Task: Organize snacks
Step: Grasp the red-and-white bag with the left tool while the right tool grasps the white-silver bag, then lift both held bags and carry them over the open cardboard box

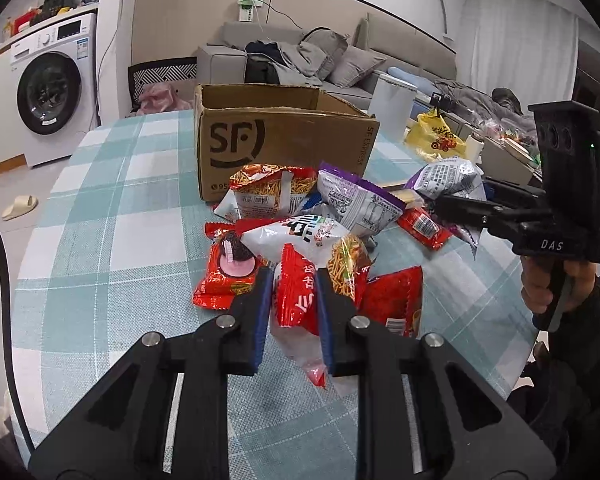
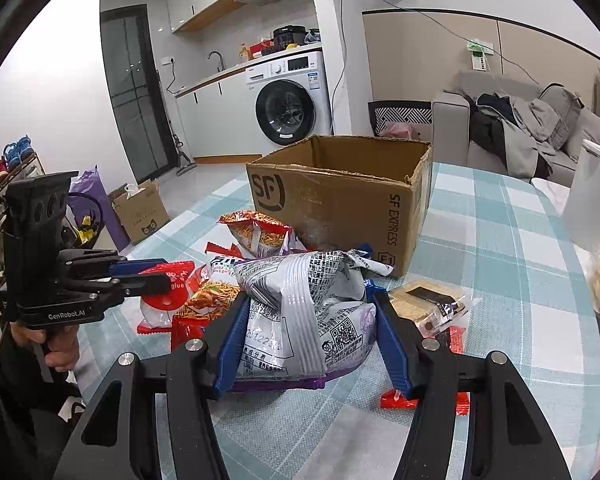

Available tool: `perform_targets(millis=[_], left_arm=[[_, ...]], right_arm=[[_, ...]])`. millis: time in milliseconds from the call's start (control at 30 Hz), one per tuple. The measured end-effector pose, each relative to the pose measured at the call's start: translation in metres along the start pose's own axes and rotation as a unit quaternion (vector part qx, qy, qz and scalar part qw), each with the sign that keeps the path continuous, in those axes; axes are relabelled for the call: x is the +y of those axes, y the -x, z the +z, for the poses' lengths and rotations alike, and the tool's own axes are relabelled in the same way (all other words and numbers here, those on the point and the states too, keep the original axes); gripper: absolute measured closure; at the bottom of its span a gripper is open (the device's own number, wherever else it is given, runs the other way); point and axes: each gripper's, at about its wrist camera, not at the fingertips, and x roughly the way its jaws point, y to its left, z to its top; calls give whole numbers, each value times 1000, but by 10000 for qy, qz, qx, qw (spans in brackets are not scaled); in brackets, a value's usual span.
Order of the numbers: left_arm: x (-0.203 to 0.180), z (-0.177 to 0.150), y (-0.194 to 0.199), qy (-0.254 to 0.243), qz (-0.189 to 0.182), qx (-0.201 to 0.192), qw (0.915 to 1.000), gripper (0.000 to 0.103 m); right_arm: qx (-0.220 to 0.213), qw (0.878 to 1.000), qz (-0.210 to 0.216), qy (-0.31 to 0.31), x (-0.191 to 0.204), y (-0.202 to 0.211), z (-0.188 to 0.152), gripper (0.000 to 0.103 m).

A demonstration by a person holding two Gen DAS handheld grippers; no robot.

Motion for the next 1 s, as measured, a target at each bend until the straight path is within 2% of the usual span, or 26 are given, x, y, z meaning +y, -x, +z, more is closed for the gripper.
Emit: perform_targets(millis=[467, 1000], left_arm=[[0, 11, 23, 105, -22, -477, 9988, 86], [-6, 84, 35, 135, 112, -1245, 9921, 86]], right_arm=[[-110, 9999, 1, -56, 1, 3, 4, 43], [-317, 9982, -66, -497, -10, 1, 50, 42]])
